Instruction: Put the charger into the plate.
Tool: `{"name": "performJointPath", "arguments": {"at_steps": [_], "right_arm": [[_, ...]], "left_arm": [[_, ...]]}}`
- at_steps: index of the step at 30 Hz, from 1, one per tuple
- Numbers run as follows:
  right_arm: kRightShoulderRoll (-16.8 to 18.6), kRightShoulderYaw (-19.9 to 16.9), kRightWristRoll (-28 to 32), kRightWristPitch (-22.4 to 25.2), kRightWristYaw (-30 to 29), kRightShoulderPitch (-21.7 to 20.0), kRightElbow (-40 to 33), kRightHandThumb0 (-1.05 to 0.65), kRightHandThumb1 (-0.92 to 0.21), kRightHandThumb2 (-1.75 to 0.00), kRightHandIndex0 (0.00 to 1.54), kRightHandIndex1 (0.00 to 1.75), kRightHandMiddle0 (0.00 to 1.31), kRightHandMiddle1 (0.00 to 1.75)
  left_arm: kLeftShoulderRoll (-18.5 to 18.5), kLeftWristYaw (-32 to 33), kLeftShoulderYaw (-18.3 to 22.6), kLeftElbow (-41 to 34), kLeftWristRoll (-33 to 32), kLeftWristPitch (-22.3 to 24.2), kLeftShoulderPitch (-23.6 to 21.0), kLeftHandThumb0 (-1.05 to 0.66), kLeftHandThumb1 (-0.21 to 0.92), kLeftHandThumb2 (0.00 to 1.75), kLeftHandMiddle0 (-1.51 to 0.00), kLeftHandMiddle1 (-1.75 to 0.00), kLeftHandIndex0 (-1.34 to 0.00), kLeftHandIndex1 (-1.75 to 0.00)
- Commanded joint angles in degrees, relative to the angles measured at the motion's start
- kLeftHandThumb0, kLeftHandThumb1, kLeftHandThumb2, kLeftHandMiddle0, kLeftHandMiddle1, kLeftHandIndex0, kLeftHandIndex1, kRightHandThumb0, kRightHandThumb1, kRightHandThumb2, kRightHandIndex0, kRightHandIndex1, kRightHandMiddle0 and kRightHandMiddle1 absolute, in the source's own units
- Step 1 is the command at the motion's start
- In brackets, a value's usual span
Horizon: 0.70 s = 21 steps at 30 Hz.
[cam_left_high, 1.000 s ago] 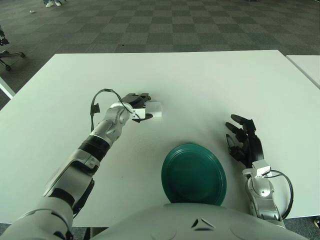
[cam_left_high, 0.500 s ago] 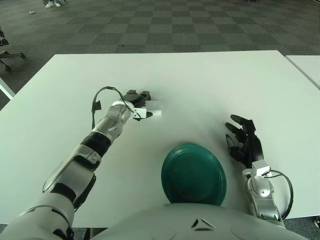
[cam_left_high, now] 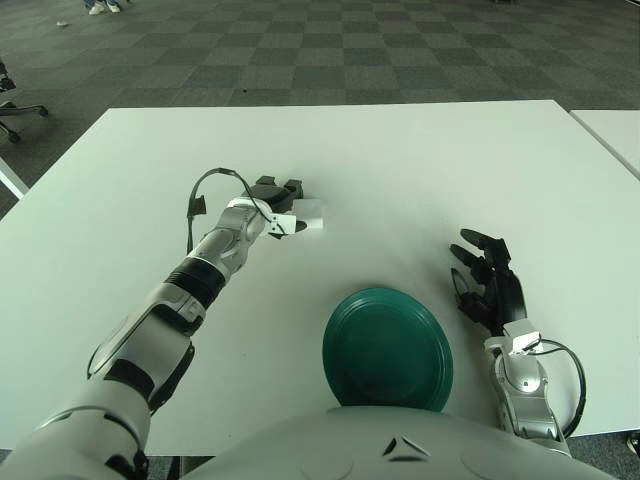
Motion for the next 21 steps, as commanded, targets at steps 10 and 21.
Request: {"name": "performJointPath", "arguments": {"at_steps": [10,21], "right_arm": [[1.5,0.8,-0.4,-0.1,-0.3,2.6,8.7,-0.51,-0.9,-0.51,0.36,0.37,0.0,0.94],[1.1,0.6,-0.5,0.3,-0.4,2.2,8.8,-0.54,-0.92,-0.51,0.35,0.37,0.0,0.93]], "left_arm": [[-6.2,13.7,-3.1,10.1,1.7,-0.9,4.9,-0.58,0.89,0.64,-0.77,-1.75,-0.68,-1.74],[-7.7,31.1,-0.3,9.8,0.1,-6.4,7.0,-0.44,0.69,0.97,-1.14,-1.75,-1.03,-1.75]]}}
